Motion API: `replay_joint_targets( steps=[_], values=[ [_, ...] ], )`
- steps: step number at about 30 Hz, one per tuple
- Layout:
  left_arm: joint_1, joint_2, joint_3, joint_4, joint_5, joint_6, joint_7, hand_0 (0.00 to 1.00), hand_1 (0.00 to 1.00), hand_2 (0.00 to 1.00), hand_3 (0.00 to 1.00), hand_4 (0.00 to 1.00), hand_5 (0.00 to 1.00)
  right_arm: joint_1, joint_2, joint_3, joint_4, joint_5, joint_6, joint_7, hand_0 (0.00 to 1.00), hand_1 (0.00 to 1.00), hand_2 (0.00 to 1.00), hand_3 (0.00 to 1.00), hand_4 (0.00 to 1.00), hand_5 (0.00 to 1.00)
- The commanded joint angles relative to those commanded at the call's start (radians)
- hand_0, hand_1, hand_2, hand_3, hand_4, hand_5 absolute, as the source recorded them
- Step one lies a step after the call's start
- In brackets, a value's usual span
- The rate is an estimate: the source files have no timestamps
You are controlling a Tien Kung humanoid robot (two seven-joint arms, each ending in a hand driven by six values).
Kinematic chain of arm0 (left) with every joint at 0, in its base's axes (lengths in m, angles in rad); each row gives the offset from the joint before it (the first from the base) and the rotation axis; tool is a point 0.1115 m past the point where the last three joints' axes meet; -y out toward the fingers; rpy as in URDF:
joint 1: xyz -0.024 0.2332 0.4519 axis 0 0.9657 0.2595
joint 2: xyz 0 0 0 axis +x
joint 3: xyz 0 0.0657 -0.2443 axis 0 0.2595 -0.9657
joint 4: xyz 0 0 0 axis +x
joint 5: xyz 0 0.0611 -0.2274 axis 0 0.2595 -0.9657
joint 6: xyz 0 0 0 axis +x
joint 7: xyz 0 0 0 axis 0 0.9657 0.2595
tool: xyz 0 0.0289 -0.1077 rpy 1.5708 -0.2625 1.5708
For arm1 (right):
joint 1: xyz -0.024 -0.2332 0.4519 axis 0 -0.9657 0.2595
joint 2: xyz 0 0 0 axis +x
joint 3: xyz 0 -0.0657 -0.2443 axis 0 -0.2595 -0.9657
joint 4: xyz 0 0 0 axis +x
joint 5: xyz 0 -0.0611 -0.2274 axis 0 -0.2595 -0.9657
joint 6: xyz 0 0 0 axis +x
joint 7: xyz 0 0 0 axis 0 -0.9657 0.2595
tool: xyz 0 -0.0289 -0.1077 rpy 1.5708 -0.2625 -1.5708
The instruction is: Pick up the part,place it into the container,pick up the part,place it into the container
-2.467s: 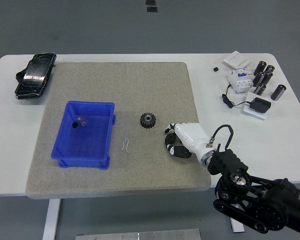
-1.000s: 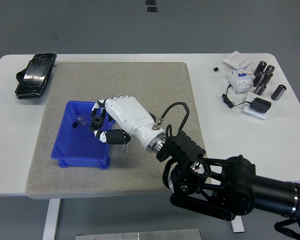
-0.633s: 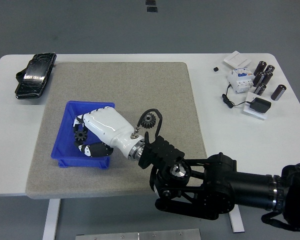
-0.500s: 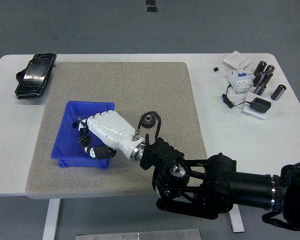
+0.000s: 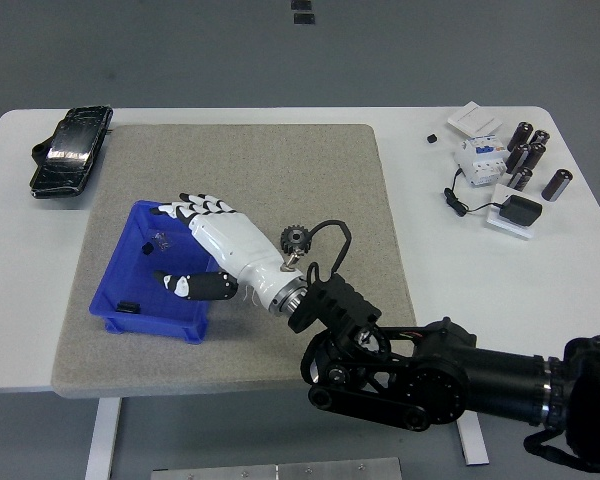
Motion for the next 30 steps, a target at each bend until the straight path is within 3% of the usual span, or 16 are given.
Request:
replay_joint_targets(
  steps=[3,4,9,10,15,27,28,30],
  values=[
    [0.001,0.000,0.000,0.000,-0.001,0.000,0.000,0.745,0.722,0.724,0.665,0.708,0.394,0.004,-0.019,0.045,-0.022,-0.026,0.001,-0.033,0.871,0.848,0.824,0.762,0.719,0.332],
    [0.001,0.000,0.000,0.000,-0.001,0.000,0.000,0.745,0.721,0.724,0.665,0.708,0.393,0.006,-0.024,0.050,-0.035,-0.042,0.011,-0.045,0.837,0.806,0.791,0.747,0.706,0.315],
    [0.002,0.000,0.001,0.001,-0.002,0.000,-0.001,0.745,0.721,0.724,0.665,0.708,0.393,0.015,-0.038,0.028,-0.122,-0.114,0.093,-0.101,0.837,0.806,0.791,0.747,0.706,0.315],
    [0.002,-0.001,0.002,0.001,-0.002,0.000,-0.001,0.745,0.722,0.724,0.663,0.703,0.389,0.015,-0.037,0.020,-0.138,-0.121,0.106,-0.106,0.840,0.805,0.800,0.786,0.694,0.292],
    [0.001,-0.002,0.010,0.004,-0.009,-0.003,-0.009,0.745,0.722,0.724,0.663,0.703,0.389,0.018,-0.031,-0.024,-0.218,-0.129,0.156,-0.114,0.840,0.805,0.800,0.786,0.694,0.292],
    [0.001,-0.003,0.013,0.005,-0.005,-0.004,-0.012,0.745,0.722,0.724,0.657,0.681,0.383,0.032,-0.033,-0.057,-0.359,-0.094,0.193,-0.087,0.834,0.800,0.798,0.800,0.697,0.285],
    [0.000,-0.003,0.013,0.005,-0.006,-0.004,-0.013,0.745,0.722,0.724,0.656,0.677,0.379,0.033,-0.034,-0.059,-0.366,-0.091,0.194,-0.086,0.752,0.757,0.790,0.795,0.706,0.297],
    [0.000,-0.003,0.014,0.005,-0.006,-0.004,-0.014,0.745,0.722,0.724,0.656,0.677,0.379,0.034,-0.036,-0.065,-0.378,-0.084,0.195,-0.084,0.752,0.757,0.790,0.795,0.706,0.297]
  ],
)
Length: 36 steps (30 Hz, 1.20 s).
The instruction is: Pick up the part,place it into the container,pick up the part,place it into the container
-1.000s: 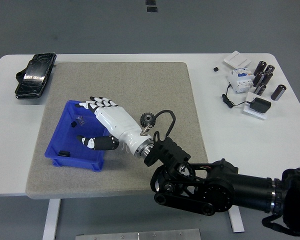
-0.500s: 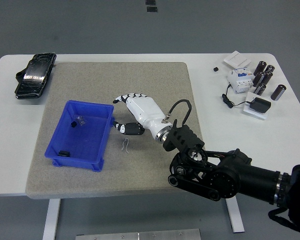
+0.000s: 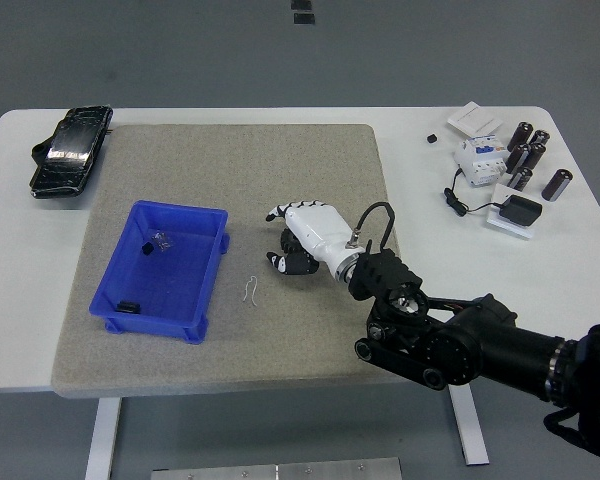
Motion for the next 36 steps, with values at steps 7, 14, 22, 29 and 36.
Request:
replay_joint_targets(
  steps=[7,14,22,29,36],
  values=[
    [0.001,0.000,-0.002,0.000,0.000,0.001,0.001,0.745,0.721,0.724,0.656,0.676,0.379,-0.003,-0.005,-0.023,-0.016,0.012,0.003,0.001,0.602,0.669,0.773,0.793,0.709,0.299],
    [-0.001,-0.001,0.001,0.000,-0.004,0.002,-0.002,0.745,0.721,0.724,0.656,0.675,0.378,-0.003,-0.008,-0.030,-0.021,0.015,0.008,0.002,0.514,0.618,0.738,0.783,0.709,0.300],
    [-0.002,-0.001,0.003,0.001,-0.008,0.003,-0.005,0.745,0.721,0.724,0.656,0.677,0.382,-0.005,-0.012,-0.040,-0.020,0.023,-0.006,0.009,0.414,0.486,0.558,0.585,0.320,0.195],
    [-0.002,-0.001,0.005,0.001,-0.011,0.004,-0.007,0.745,0.721,0.722,0.657,0.677,0.384,-0.009,-0.011,-0.053,-0.026,0.032,-0.009,0.010,0.398,0.457,0.496,0.501,0.436,0.060],
    [-0.002,-0.001,0.006,0.001,-0.014,0.005,-0.008,0.745,0.721,0.722,0.659,0.673,0.380,-0.011,-0.016,-0.051,-0.018,0.027,-0.019,0.013,0.391,0.443,0.459,0.464,0.427,0.043]
  ],
)
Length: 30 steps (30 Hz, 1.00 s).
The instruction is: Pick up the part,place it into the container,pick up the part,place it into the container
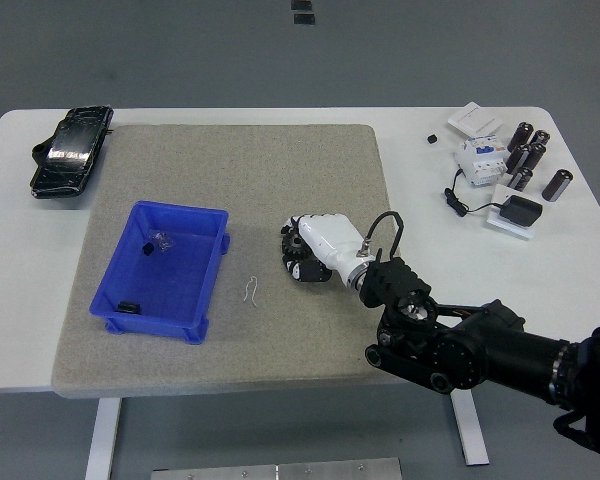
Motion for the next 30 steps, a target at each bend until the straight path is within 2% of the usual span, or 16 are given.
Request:
replay_joint_targets(
  steps=[4,9,20,27,28,30],
  values=[
    [0.000,0.000,0.000,0.000,-0.002,0.001,0.000,0.745,0.720,0.722,0.661,0.680,0.395,-0.003,-0.013,0.025,0.049,-0.029,-0.013,-0.011,0.390,0.442,0.451,0.455,0.410,0.025],
    [0.002,-0.001,-0.004,-0.001,0.000,0.002,0.003,0.745,0.720,0.722,0.661,0.680,0.395,-0.004,-0.023,0.066,0.151,-0.099,-0.037,-0.046,0.390,0.442,0.451,0.455,0.410,0.025],
    [0.002,-0.001,-0.005,-0.002,0.000,0.002,0.006,0.745,0.721,0.721,0.661,0.682,0.402,0.005,0.023,0.051,0.380,-0.197,-0.074,-0.089,0.388,0.437,0.437,0.444,0.397,0.033],
    [0.002,-0.001,-0.008,-0.003,0.003,0.002,0.009,0.745,0.720,0.721,0.661,0.683,0.405,0.007,0.019,0.080,0.395,-0.208,-0.084,-0.091,0.393,0.442,0.442,0.447,0.403,0.027],
    [0.003,-0.001,-0.009,-0.004,0.004,0.003,0.010,0.745,0.720,0.721,0.662,0.683,0.405,0.007,0.015,0.089,0.391,-0.208,-0.082,-0.090,0.404,0.484,0.554,0.555,0.416,0.007],
    [0.003,-0.001,-0.010,-0.004,0.005,0.003,0.011,0.745,0.720,0.721,0.662,0.683,0.405,0.004,0.008,0.114,0.377,-0.202,-0.070,-0.089,0.404,0.484,0.554,0.555,0.416,0.007]
  ],
)
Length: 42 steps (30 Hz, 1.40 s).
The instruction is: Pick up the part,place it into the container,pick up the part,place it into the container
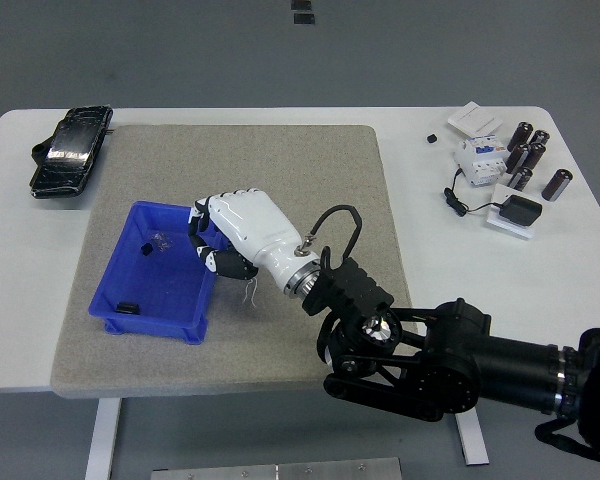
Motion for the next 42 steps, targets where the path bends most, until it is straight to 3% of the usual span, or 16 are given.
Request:
replay_joint_targets(
  steps=[3,4,9,10,15,16,17,25,33,34,42],
  values=[
    [0.000,0.000,0.000,0.000,0.000,0.000,0.000,0.745,0.720,0.721,0.662,0.683,0.405,-0.004,-0.009,0.032,-0.025,0.006,0.028,-0.005,0.404,0.484,0.554,0.555,0.416,0.007],
    [0.000,0.000,0.000,0.000,0.000,0.000,0.000,0.745,0.721,0.721,0.662,0.684,0.406,-0.004,-0.012,0.040,-0.034,0.007,0.044,-0.009,0.395,0.579,0.778,0.789,0.565,0.195],
    [-0.001,-0.001,0.000,0.000,0.000,-0.001,0.000,0.745,0.721,0.721,0.662,0.684,0.406,-0.004,-0.017,0.049,-0.083,0.007,0.137,-0.042,0.395,0.579,0.778,0.789,0.565,0.195],
    [-0.001,-0.001,0.000,0.001,0.000,-0.001,-0.001,0.745,0.720,0.721,0.662,0.685,0.407,-0.005,-0.017,0.047,-0.093,0.009,0.158,-0.050,0.428,0.622,0.880,0.948,0.674,0.196],
    [0.001,-0.001,-0.002,0.000,0.003,-0.001,0.002,0.745,0.720,0.721,0.662,0.685,0.407,-0.005,-0.014,0.025,-0.118,0.019,0.254,-0.077,0.428,0.622,0.880,0.948,0.674,0.196],
    [0.001,-0.001,-0.002,0.000,0.004,-0.002,0.002,0.745,0.720,0.722,0.662,0.686,0.412,-0.004,-0.012,0.019,-0.120,0.021,0.266,-0.079,0.433,0.641,0.957,0.998,0.752,0.216],
    [0.001,-0.001,-0.002,0.000,0.004,-0.002,0.002,0.745,0.720,0.722,0.662,0.686,0.412,-0.002,-0.010,0.013,-0.123,0.024,0.275,-0.081,0.433,0.641,0.957,0.998,0.752,0.216],
    [0.000,-0.001,-0.004,0.000,0.008,-0.002,0.003,0.745,0.720,0.722,0.662,0.684,0.411,0.015,0.016,-0.041,-0.161,0.059,0.284,-0.076,0.428,0.639,0.950,0.998,0.767,0.233],
    [0.001,-0.001,-0.005,-0.001,0.011,-0.003,0.005,0.745,0.720,0.721,0.662,0.681,0.410,0.047,0.043,-0.063,-0.214,0.109,0.259,-0.064,0.424,0.623,0.906,0.996,0.789,0.270],
    [0.001,-0.001,-0.006,-0.001,0.013,-0.003,0.006,0.745,0.720,0.721,0.661,0.680,0.410,0.057,0.047,-0.071,-0.222,0.119,0.253,-0.063,0.408,0.590,0.843,0.930,0.791,0.290],
    [-0.003,0.002,-0.009,-0.002,0.017,-0.004,0.007,0.745,0.721,0.721,0.660,0.679,0.412,0.113,0.056,-0.121,-0.277,0.173,0.249,-0.060,0.400,0.575,0.810,0.904,0.783,0.318]
  ],
)
